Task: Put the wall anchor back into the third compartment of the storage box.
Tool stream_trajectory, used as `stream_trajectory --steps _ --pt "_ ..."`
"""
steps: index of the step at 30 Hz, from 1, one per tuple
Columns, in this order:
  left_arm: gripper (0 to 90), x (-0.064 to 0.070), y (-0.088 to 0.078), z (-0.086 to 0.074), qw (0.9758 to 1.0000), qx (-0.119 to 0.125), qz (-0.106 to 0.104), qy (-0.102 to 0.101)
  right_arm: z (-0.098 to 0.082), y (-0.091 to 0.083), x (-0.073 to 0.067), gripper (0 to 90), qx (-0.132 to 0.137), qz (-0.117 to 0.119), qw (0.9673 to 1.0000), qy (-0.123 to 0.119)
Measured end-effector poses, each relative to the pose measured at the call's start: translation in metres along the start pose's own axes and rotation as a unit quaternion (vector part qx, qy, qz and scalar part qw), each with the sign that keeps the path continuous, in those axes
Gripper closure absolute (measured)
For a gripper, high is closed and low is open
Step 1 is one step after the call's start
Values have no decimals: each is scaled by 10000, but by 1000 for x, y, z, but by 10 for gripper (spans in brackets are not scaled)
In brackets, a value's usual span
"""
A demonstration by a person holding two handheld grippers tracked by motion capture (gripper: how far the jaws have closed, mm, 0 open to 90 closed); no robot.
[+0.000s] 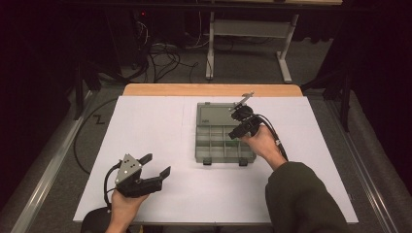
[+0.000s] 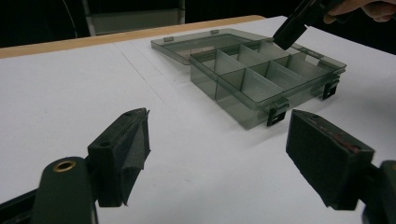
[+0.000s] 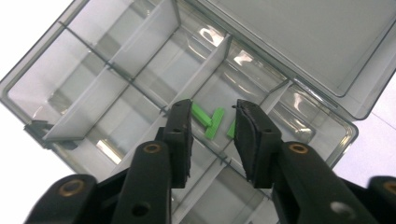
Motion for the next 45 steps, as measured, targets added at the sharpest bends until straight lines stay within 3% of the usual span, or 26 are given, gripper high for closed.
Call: stream_trajectory --steps 10,25,36,45 --pt "219 0 0 0 10000 19 3 -29 -4 -16 -9 591 236 10 9997 -67" --pt "218 0 0 0 10000 -2 13 -4 -26 -37 -7 485 725 -26 9974 -20" --pt "216 -1 0 0 10000 10 29 -22 -45 -44 -4 467 916 -30 9958 7" --pt "215 -1 0 0 10000 2 27 -21 -62 -53 -7 464 1221 12 9925 52"
Point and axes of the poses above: each handheld gripper's, and its own axes: y roughly forward along the jaws, z roughly out of its top, x roughly to its right, the point moved 10 cm from there along y, roughly forward along the jaws, and after that the axes turned 6 degrees about -x, right-handed, at the moved point
